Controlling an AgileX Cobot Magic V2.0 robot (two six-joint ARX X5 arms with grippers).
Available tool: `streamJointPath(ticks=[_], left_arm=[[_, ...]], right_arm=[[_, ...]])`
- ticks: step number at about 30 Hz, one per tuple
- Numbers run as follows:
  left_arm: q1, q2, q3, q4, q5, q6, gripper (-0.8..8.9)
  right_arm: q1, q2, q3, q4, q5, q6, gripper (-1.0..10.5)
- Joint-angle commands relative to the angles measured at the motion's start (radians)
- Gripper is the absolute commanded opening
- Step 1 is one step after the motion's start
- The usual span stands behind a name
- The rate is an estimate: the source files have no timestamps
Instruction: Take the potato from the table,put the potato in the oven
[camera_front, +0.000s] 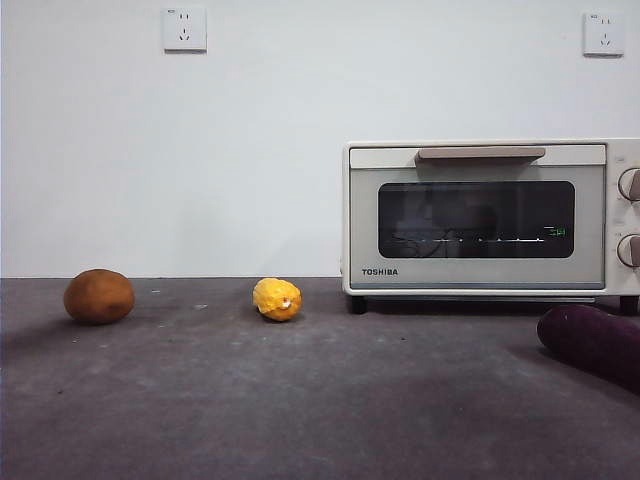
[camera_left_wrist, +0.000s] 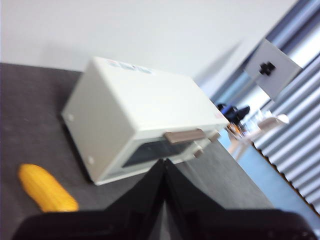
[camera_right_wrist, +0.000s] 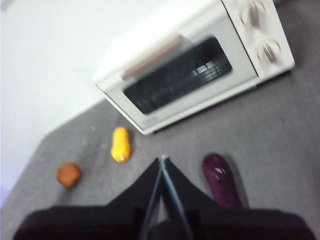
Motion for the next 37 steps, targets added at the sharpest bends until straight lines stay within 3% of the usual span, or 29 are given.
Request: streamJointPath(ticks=[1,4,22,28,33,37], left_arm=[[-0.047,0.076,0.082,-0.061,0.010,0.002,-0.04],[-0.094,0.154,0.158,-0.093,0.029,0.004,-0.04],[-0.364,0.592,0.563,-0.132,0.008,0.005,-0.04],[-0.412,0.730,0.771,-0.229,-0.076,0.081,-0.04],[-0.448,0.827,0.919,-0.304,-0.145,0.222,-0.04],[-0.478,0.857,0.958,-0.316,-0.269,0.341,-0.04]], right_arm=[[0.000,-0.001,0.036,0.016,-0.002,-0.027,0.0],[0.000,0.007,0.074,0.013,0.001,-0.056,0.0],[0.000,0.167,0.218,-0.023,-0.005,-0.055,0.0],[0.000,0.237,0.218,-0.023,-0.088,-0.050,0.0],[0.000,0.286,0.218,-0.021,-0.128,-0.051,0.0],[0.000,0.302,0.218,-0.014,-0.127,-0.053,0.0]])
